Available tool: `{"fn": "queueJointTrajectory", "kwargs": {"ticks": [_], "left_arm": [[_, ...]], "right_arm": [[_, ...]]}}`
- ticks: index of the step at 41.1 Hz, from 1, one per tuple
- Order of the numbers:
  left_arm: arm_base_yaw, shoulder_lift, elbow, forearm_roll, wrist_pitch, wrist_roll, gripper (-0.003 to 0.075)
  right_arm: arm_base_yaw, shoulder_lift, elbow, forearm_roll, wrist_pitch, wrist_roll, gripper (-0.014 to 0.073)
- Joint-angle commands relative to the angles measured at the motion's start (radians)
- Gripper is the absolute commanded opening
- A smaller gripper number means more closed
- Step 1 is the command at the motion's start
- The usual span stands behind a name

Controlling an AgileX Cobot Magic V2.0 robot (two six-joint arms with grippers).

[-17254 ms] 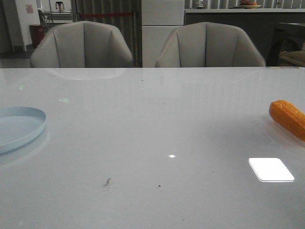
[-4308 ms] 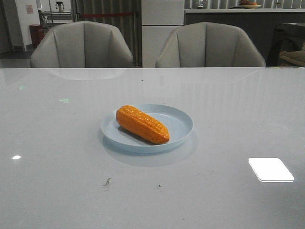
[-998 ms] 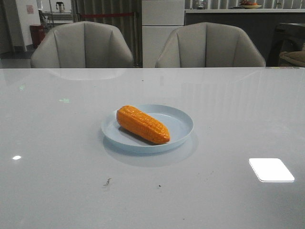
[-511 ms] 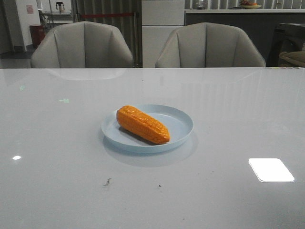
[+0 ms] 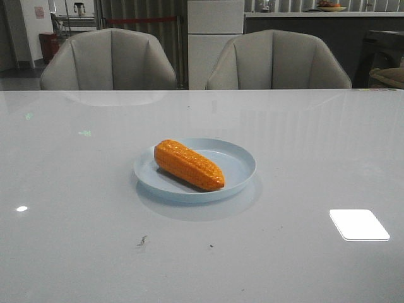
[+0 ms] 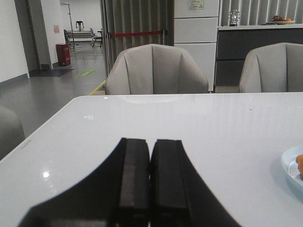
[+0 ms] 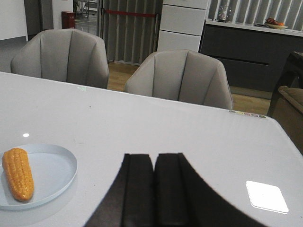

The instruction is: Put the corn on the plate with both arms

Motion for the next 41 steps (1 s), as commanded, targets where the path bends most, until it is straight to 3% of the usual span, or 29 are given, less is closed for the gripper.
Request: {"fn": "queueJointTrajectory", "kwargs": {"ticks": [1, 7, 14, 20, 26, 35, 41], "left_arm": [[-0.007, -0.018, 0.038, -0.001, -0.087, -0.012, 0.0096], [-0.007, -0.018, 0.038, -0.001, -0.087, -0.012, 0.0096], [-0.007, -0.018, 0.038, -0.001, -0.087, -0.012, 0.0096], [-0.007, -0.016, 0.038, -0.001, -0.088, -0.012, 0.0096], [-0.007, -0.016, 0.038, -0.001, -0.088, -0.012, 0.0096], [-0.007, -0.016, 0.038, -0.001, -0.088, -0.012, 0.0096], [-0.007, -0.016, 0.038, -0.001, -0.088, -0.012, 0.0096]], "right_arm": [[0.001, 0.007, -0.024, -0.002, -0.086, -0.011, 0.0064], [0.001, -0.050, 0.045, -0.046, -0.136, 0.063, 0.0064], [0.001, -0.210, 0.194, -0.194, -0.273, 0.265, 0.0064], [0.000, -0.207, 0.273, -0.313, -0.394, 0.435, 0.0064], [0.002, -0.207, 0.353, -0.314, -0.431, 0.448, 0.0064], [0.002, -0.207, 0.349, -0.314, -0.244, 0.447, 0.0064], [0.002, -0.206, 0.349, -0.314, -0.232, 0.447, 0.0064]]}}
